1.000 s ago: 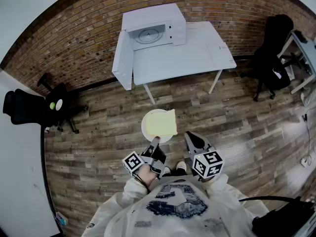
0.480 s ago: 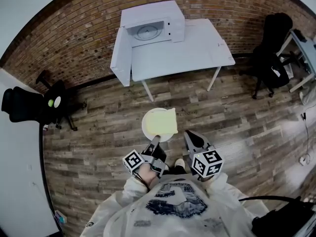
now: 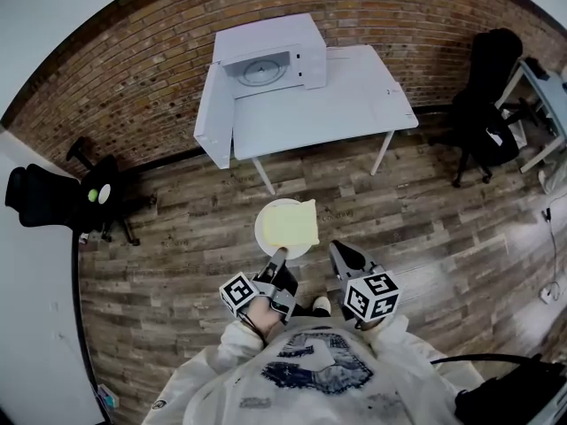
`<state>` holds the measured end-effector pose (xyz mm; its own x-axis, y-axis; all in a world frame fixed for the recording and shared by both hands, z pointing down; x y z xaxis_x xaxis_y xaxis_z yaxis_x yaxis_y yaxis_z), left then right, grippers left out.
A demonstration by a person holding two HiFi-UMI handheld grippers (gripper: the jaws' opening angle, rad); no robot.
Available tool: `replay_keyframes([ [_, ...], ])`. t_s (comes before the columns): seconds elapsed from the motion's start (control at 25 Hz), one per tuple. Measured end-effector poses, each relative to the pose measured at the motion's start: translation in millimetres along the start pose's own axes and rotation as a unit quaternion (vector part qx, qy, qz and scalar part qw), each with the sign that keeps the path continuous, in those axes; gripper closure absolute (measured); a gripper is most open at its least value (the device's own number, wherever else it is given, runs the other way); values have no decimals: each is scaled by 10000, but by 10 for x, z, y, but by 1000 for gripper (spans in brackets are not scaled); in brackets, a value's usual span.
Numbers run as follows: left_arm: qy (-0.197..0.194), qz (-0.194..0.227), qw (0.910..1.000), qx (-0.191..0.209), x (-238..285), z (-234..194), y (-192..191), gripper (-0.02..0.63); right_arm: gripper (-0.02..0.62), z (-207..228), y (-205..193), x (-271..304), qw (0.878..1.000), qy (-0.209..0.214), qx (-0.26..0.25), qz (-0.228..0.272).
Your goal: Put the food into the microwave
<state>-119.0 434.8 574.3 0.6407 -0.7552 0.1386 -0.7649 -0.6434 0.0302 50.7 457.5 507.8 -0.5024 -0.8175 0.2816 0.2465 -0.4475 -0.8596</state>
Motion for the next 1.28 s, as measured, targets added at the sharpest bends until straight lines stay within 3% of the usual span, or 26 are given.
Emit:
replay_keyframes([
  [0.6,-194,-98,9997,-63,604,62,194,586,581,415,142,297,9997,-145,121,-125],
  [1.28,-140,-395,9990,-146,1901,243,1276,586,581,917,833,1713,9988,-384,171,-258],
])
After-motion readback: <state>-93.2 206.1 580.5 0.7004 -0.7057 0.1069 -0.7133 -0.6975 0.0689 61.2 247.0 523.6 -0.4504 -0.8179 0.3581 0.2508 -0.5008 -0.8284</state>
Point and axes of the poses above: the fingertips, and each gripper's own axes: x forward along the fingers, z to its right, y out of its top, the point moved 4 cm from there along -x, backward along the fingers, and after that the axes turned 3 degrees about y, right-handed, at the moved point
